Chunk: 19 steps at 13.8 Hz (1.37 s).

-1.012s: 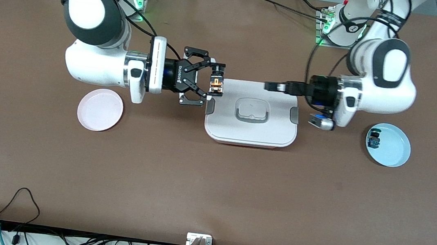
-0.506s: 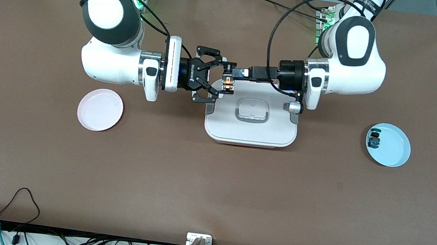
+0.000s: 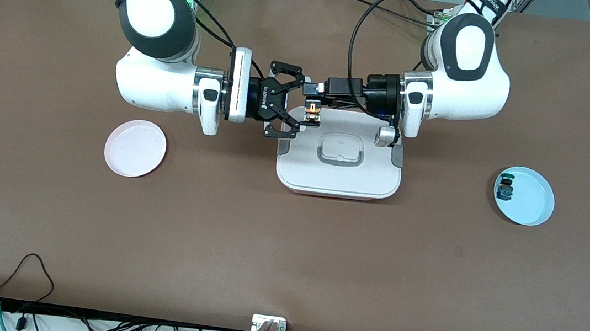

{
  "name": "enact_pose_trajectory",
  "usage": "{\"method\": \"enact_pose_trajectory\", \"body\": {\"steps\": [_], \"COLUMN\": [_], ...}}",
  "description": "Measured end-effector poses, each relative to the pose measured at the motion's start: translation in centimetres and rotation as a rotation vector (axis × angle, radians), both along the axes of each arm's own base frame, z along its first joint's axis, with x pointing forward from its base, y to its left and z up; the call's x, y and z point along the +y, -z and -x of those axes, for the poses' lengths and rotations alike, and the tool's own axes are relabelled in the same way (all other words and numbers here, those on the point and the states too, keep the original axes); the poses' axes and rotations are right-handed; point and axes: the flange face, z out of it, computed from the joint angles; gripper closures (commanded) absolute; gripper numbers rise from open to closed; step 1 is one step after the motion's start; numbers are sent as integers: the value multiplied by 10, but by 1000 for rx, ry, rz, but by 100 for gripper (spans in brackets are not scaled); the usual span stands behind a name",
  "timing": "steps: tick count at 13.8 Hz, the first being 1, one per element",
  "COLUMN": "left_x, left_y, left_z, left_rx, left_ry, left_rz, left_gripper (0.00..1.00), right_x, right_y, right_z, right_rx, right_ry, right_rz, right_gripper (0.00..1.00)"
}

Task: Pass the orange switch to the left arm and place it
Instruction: 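Grasp the orange switch with the left gripper above the white box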

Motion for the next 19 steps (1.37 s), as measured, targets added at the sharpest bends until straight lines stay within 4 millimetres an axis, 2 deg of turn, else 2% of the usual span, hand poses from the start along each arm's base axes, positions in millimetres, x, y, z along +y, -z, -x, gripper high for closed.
{"method": "enact_pose_trajectory", "body": {"steps": [4, 5, 6, 7, 9, 10, 12, 17, 18, 19], "left_x": [0, 0, 0, 0, 2, 3, 3, 3, 3, 3], "left_y": [0, 0, 0, 0, 0, 0, -2, -2, -2, -2], "left_z": [0, 0, 0, 0, -1, -2, -2, -3, -3, -3], "left_rx": [-10, -13, -31, -63, -92, -92, -94, -94, -94, -94], "left_ry": [1, 2, 4, 9, 10, 8, 7, 6, 6, 6], "left_rz": [0, 0, -2, -4, -7, -7, -5, -5, -5, -5], "left_gripper": [0, 26, 61, 68, 71, 81, 89, 91, 91, 91], "right_x": [0, 1, 2, 2, 2, 2, 1, 2, 2, 2], "right_y": [1, 1, 1, 1, 1, 1, 2, 2, 2, 2], "right_z": [0, 0, 1, 1, 1, 0, 0, 0, 0, 0], "right_rx": [-2, -2, -2, -2, -2, -2, 0, 1, 1, 2], "right_ry": [10, 9, 9, 9, 9, 10, 14, 16, 17, 17], "right_rz": [6, 6, 7, 7, 7, 8, 8, 6, 6, 6], "right_gripper": [98, 99, 98, 98, 98, 98, 98, 96, 64, 1]}}
